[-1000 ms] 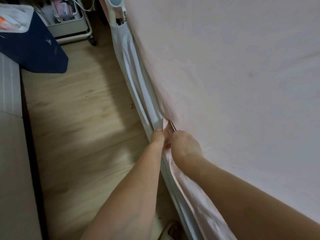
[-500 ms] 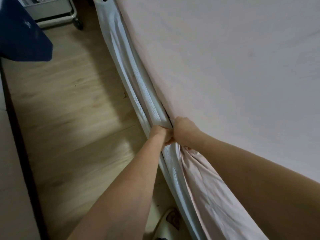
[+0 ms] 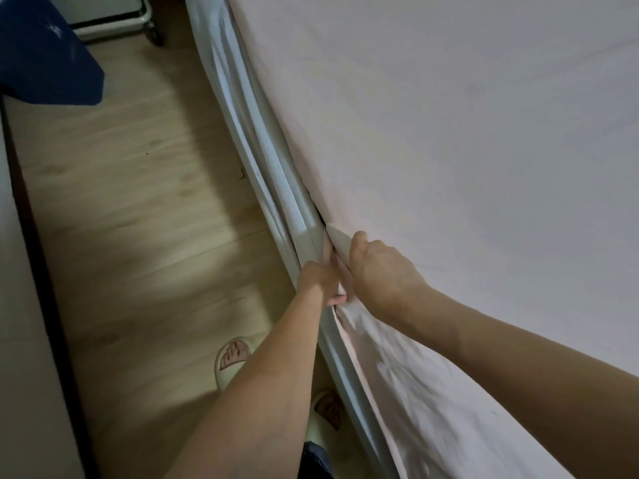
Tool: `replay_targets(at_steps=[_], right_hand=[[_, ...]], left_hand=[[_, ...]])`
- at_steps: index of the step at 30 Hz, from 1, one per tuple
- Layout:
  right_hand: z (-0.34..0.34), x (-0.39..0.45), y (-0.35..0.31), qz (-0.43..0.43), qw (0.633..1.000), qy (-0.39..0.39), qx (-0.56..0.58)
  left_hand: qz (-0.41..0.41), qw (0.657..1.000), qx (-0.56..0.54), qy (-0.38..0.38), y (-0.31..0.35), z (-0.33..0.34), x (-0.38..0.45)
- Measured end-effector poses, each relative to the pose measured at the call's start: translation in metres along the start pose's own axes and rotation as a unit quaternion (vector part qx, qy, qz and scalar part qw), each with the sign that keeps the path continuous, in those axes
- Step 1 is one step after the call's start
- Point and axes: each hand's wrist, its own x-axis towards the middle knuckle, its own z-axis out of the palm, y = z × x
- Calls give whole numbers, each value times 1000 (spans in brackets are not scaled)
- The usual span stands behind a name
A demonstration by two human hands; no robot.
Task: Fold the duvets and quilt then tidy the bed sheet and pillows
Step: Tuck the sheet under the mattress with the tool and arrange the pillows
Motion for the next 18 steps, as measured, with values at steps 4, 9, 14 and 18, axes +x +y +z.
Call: replay_targets(at_steps=[4, 9, 14, 18], right_hand=[[15, -7, 2, 27, 999, 6, 27], [38, 13, -7, 19, 999, -5, -28], [51, 40, -3, 29, 999, 0, -15], [60, 30, 2, 24, 1000, 0, 4]], left_hand=[[17, 999, -47, -3, -17, 1, 0], [38, 997, -57, -21, -34, 4, -5], [14, 995, -89, -42, -39, 17, -4], [30, 987, -137, -83, -50, 21, -9]])
